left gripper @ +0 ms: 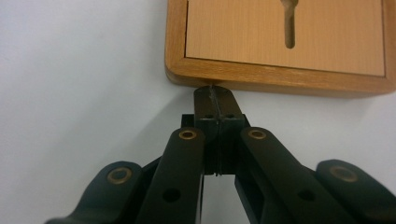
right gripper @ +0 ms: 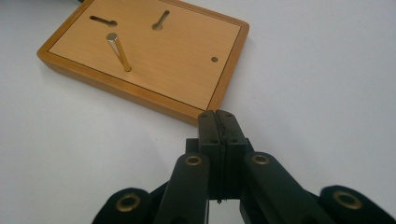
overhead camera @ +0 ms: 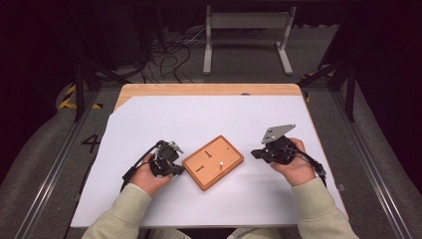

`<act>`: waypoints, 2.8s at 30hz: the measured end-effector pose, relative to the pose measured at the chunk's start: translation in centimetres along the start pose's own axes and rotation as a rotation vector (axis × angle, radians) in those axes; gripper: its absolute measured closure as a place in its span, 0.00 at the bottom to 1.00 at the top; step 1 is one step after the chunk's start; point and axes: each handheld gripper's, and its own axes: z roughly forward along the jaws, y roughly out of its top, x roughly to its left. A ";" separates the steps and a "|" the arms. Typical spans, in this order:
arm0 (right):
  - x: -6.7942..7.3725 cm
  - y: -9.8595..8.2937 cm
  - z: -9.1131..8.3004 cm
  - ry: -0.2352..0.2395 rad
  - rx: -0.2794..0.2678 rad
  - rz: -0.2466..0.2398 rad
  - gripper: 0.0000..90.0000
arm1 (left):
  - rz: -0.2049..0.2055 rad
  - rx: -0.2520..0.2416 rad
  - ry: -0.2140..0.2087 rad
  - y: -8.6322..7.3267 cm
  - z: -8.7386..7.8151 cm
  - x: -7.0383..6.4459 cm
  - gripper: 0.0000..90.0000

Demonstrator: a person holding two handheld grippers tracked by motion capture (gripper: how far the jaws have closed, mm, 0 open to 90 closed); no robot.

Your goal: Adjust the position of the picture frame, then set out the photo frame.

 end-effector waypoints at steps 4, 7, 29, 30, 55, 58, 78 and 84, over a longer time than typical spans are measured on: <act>0.0 -0.6 -0.3 -0.008 0.000 0.021 1.00 | -0.021 -0.025 0.049 0.8 0.4 0.4 1.00; 0.1 -1.2 -0.5 -0.013 0.007 0.036 1.00 | -0.049 -0.056 0.073 1.3 0.7 0.9 1.00; 1.4 -3.5 -1.6 -0.039 0.021 0.079 1.00 | -0.178 -0.235 0.083 3.8 2.8 4.1 1.00; 1.5 -3.5 -1.6 -0.039 0.021 0.076 1.00 | -0.162 -0.222 0.100 4.1 2.8 4.1 1.00; 1.9 -3.6 -1.8 -0.052 -0.031 0.070 0.94 | -0.100 -0.288 0.065 4.7 1.1 3.7 0.81; 1.9 -3.3 -1.7 -0.055 -0.053 0.058 0.92 | -0.083 -0.296 0.058 4.1 0.2 3.4 0.75; 2.3 0.4 1.8 0.069 -0.115 0.007 0.79 | -0.112 -0.290 0.041 1.4 -1.5 4.0 0.55; 2.1 2.4 3.5 0.092 -0.101 -0.040 0.74 | -0.132 -0.308 0.009 0.8 -2.0 4.2 0.54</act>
